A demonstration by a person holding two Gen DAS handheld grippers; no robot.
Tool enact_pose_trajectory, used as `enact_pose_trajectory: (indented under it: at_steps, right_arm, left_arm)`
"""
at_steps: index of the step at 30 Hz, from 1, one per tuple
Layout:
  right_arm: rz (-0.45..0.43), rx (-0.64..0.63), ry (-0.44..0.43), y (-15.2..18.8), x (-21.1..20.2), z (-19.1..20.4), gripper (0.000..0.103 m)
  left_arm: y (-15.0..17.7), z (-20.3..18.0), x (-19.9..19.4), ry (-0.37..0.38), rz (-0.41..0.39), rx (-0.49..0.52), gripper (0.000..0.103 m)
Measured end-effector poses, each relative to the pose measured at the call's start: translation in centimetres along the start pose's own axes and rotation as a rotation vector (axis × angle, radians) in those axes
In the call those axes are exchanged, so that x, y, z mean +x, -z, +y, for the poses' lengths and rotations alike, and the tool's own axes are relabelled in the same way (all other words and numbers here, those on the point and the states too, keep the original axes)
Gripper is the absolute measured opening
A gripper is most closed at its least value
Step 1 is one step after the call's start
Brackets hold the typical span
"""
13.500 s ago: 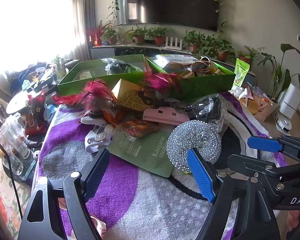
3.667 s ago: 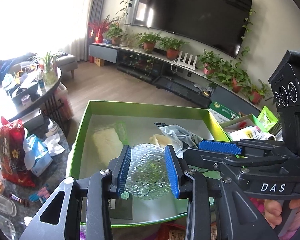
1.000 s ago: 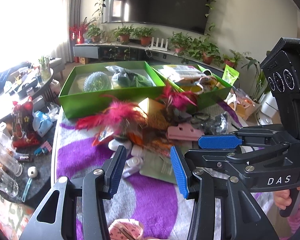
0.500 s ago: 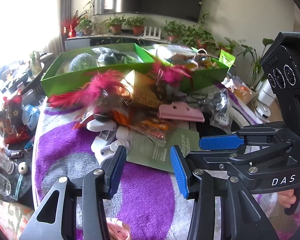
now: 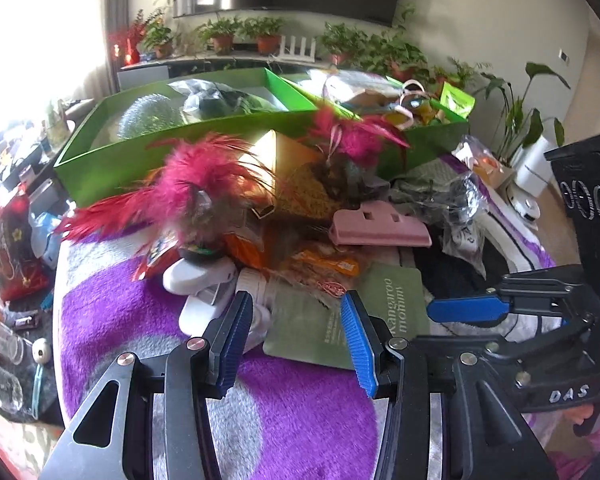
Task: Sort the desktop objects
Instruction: 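Withdraw the right gripper from the box back over the table, then move the right gripper toward the green Kangaroo mommy pouch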
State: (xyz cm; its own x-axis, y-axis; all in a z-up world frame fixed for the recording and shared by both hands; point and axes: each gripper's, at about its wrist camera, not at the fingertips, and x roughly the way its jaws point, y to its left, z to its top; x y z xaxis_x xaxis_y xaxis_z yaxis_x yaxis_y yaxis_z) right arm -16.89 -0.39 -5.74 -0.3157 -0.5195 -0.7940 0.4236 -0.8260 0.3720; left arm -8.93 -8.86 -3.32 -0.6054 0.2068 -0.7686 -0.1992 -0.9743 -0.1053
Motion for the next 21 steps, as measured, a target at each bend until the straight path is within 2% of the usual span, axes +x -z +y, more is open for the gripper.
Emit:
enact_pose_trajectory:
  at_steps: [10,13,21]
  right_arm:
    - [0.005,-0.015,-0.015,0.6,-0.4,0.1,0.045]
    - [0.003,-0.016,-0.019,0.5,-0.3,0.3,0.046]
    - [0.033,0.027,-0.008,0.9,0.2,-0.9,0.046]
  left_arm:
    - [-0.8,0.6,1.7,-0.025,0.018,0.010,0.047]
    - [-1.1,1.1,1.9,-0.021,0.021,-0.003,0.057]
    - [-0.9,1.4,3.0,0.073,0.061,-0.044,0.059]
